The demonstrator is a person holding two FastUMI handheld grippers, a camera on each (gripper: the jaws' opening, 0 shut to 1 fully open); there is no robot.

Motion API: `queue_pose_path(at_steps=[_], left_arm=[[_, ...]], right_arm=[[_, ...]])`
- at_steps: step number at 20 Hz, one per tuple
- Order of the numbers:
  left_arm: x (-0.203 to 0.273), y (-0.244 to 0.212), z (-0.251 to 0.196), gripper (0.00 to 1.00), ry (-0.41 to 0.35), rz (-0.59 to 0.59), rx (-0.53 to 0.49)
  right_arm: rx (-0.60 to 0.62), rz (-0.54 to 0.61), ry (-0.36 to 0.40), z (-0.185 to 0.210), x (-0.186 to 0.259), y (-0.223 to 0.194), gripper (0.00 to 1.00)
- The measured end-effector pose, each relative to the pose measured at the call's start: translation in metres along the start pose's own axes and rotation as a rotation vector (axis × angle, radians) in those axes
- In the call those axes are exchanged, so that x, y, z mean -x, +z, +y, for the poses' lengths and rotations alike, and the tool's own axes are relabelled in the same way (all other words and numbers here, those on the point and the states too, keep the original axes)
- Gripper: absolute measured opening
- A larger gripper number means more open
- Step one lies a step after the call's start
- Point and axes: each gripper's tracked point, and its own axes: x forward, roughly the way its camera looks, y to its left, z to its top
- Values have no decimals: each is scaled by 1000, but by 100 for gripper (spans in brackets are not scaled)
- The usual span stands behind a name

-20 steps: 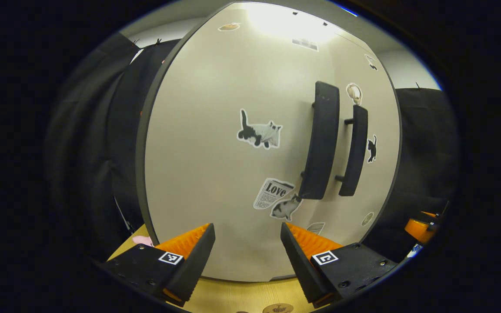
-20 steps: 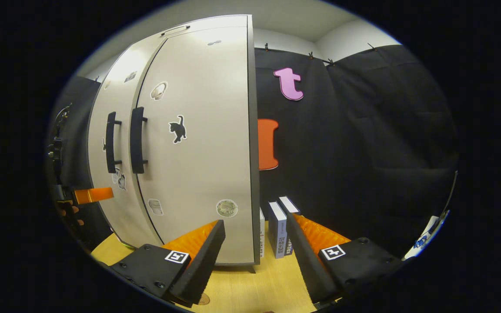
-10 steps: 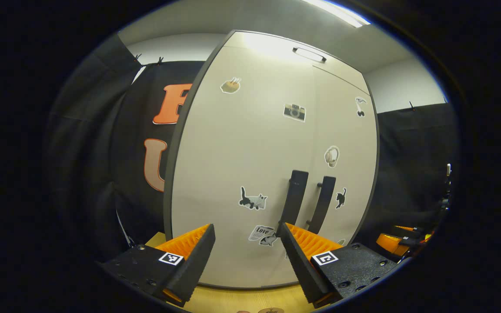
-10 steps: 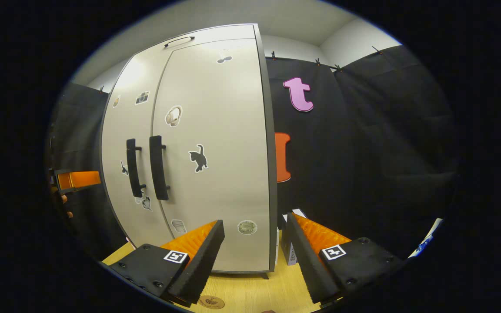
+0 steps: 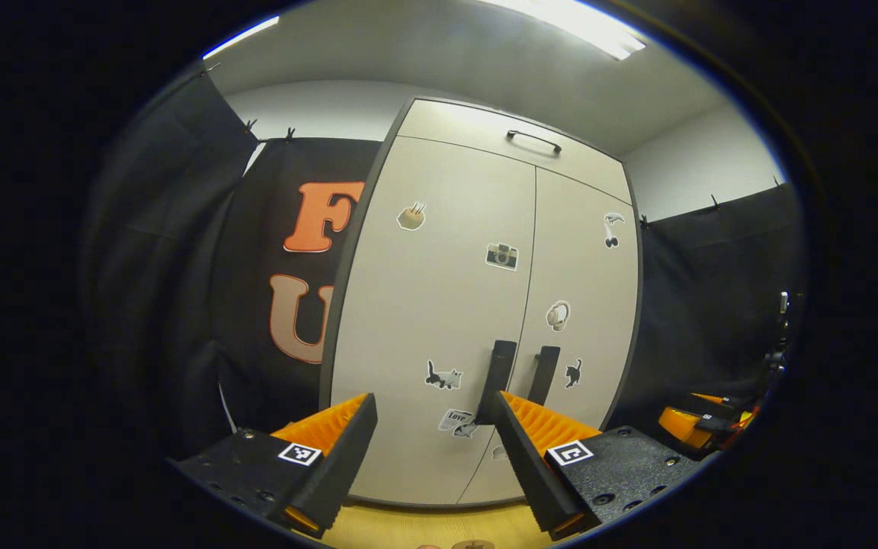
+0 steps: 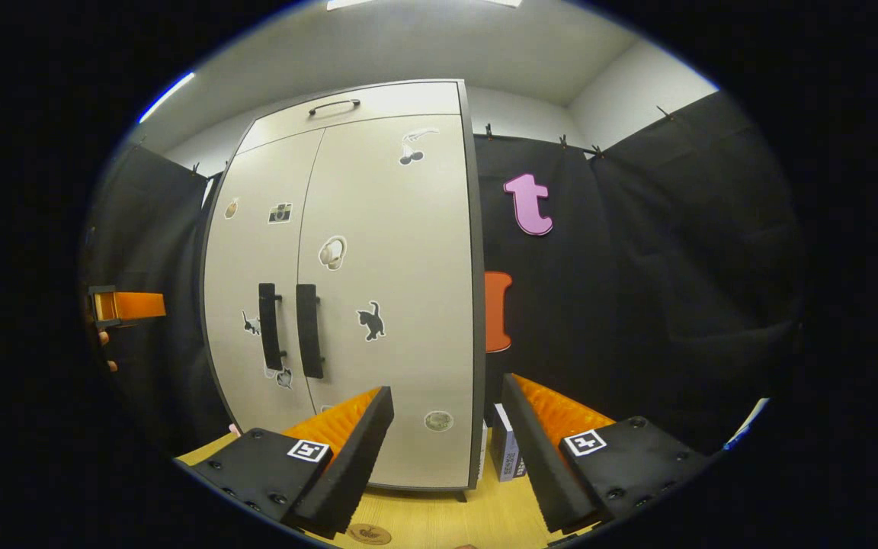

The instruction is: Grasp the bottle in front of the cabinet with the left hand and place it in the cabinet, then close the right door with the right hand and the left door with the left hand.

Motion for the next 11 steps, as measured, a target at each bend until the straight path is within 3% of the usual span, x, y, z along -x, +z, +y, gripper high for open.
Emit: queue_pose_path(at_steps=[11], left_arm=[[24,14,10,93,28,-21,-12]], right_arm=[[62,-64,3,7,19,17,96]])
